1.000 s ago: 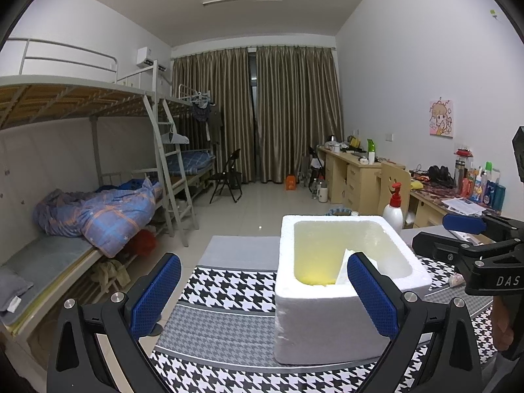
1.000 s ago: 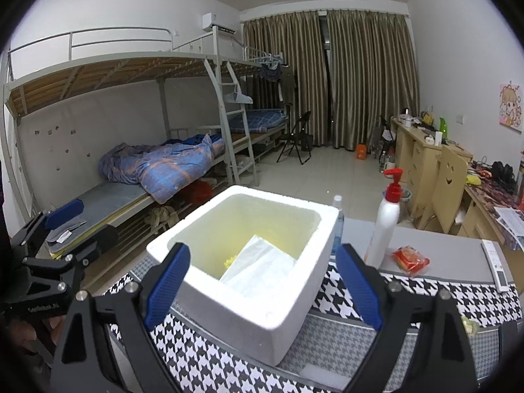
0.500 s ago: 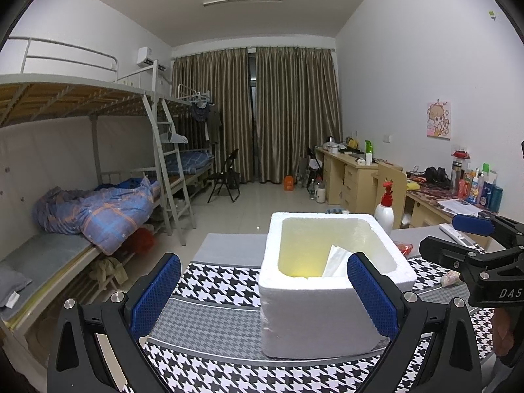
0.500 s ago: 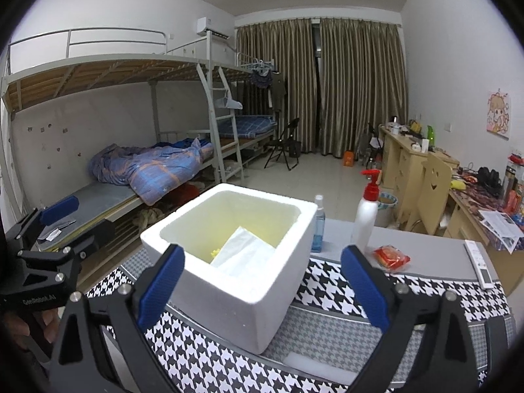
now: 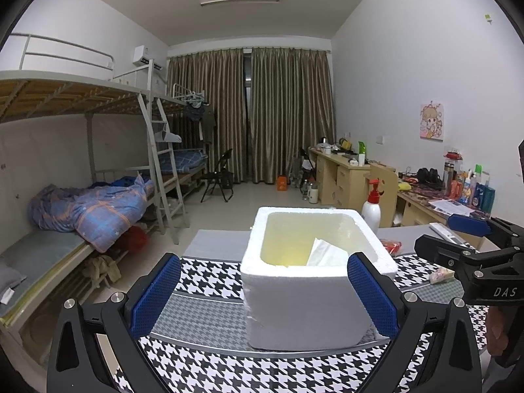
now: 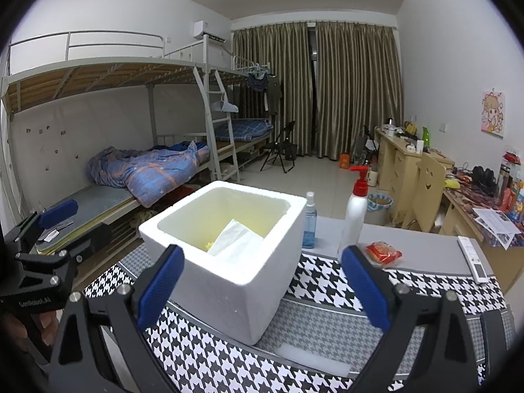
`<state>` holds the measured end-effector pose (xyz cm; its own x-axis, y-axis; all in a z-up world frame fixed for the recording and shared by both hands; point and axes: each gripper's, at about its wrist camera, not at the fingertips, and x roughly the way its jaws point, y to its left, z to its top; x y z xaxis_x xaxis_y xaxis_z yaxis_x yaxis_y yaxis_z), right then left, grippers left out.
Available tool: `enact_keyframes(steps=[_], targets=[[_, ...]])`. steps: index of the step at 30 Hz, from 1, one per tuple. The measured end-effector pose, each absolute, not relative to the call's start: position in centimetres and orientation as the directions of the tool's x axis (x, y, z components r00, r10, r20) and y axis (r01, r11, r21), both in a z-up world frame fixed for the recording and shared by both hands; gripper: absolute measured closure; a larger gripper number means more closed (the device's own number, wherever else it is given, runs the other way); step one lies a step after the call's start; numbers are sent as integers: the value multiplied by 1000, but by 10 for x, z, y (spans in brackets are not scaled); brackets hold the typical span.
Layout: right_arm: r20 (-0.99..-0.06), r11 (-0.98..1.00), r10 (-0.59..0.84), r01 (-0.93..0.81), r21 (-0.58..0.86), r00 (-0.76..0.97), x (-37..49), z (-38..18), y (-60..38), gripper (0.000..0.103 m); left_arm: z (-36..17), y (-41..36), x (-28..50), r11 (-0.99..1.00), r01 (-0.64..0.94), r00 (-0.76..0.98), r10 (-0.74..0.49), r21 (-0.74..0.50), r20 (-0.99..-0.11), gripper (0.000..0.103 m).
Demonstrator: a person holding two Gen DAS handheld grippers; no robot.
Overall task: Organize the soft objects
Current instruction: 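Withdraw both tools from the foam box back over the table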
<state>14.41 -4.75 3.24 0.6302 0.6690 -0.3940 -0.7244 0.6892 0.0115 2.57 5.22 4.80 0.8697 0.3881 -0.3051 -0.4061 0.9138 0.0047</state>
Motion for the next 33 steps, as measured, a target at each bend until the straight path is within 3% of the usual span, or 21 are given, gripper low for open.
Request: enact_keyframes(steps=[33], targets=[[-392, 784, 575, -621, 14, 718, 137, 16, -111, 4, 27, -5, 38, 977, -212, 930, 197, -15, -310, 1]])
